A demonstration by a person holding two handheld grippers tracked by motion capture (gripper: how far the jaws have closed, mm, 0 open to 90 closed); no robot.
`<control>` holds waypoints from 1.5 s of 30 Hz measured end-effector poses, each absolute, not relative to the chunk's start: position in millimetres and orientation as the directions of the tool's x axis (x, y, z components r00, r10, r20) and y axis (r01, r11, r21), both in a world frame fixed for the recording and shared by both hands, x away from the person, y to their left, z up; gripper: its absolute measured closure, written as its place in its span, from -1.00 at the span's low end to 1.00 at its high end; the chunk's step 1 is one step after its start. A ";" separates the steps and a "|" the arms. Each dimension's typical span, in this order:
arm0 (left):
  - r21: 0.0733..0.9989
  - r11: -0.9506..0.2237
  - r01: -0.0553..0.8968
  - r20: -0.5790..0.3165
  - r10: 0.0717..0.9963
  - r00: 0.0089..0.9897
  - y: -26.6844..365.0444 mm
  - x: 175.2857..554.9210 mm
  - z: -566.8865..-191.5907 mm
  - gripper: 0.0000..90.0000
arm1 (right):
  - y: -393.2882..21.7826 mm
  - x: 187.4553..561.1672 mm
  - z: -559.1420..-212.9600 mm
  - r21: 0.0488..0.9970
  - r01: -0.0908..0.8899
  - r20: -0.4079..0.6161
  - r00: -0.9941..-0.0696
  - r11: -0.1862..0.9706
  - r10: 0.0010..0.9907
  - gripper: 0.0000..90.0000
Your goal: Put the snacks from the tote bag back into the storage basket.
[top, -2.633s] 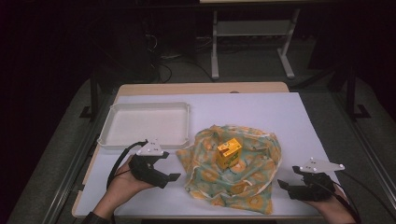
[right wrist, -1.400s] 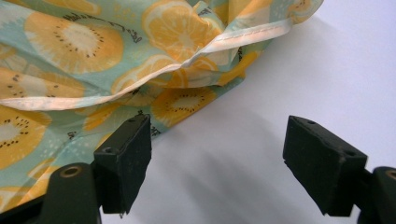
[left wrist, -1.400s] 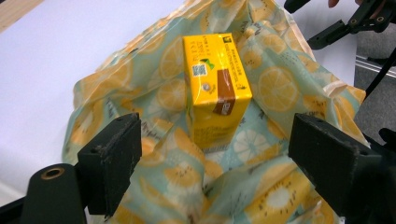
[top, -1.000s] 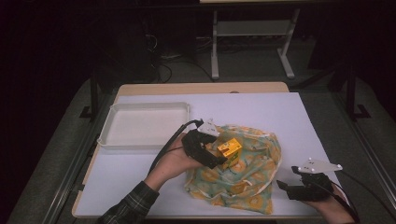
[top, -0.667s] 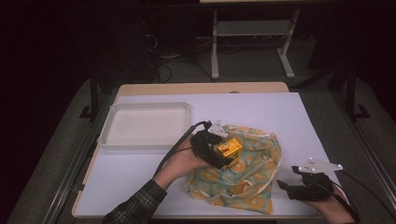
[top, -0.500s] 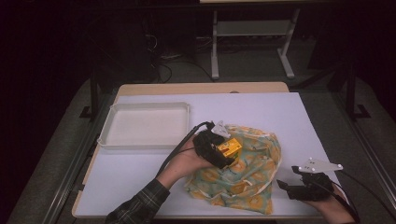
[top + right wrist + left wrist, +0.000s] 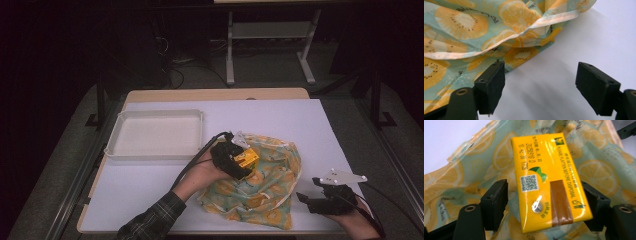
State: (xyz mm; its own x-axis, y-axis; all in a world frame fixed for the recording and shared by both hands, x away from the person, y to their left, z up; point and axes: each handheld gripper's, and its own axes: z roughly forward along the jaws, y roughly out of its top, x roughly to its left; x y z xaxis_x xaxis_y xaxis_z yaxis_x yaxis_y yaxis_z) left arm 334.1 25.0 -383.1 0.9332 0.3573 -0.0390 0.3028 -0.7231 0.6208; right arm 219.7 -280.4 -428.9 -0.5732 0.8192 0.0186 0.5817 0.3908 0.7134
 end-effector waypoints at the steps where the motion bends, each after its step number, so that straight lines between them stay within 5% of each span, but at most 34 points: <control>1: 0.621 -0.722 0.305 -0.042 0.358 0.933 25.0 334.6 -383.9 -0.27 | -280.4 219.6 -429.0 0.712 0.584 0.020 -0.572 0.390 0.820 -0.49; 11: 0.618 -0.728 0.297 -0.036 0.351 0.936 24.8 332.2 -382.3 0.12 | -281.2 219.4 -429.0 0.714 0.581 0.018 -0.574 0.391 0.819 -0.49; 45: 0.727 -0.615 0.305 -0.091 0.354 0.931 51.1 333.0 -339.6 0.17 | -281.9 219.6 -429.3 0.714 0.580 0.018 -0.575 0.392 0.818 -0.49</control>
State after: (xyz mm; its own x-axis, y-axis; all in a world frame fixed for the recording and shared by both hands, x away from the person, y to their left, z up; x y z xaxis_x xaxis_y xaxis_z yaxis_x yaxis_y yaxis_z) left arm 333.0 51.1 -339.6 0.9306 0.3544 -0.0911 0.3054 -0.6151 0.7269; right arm 219.6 -281.9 -429.3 -0.5750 0.8179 0.0185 0.5799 0.3915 0.7145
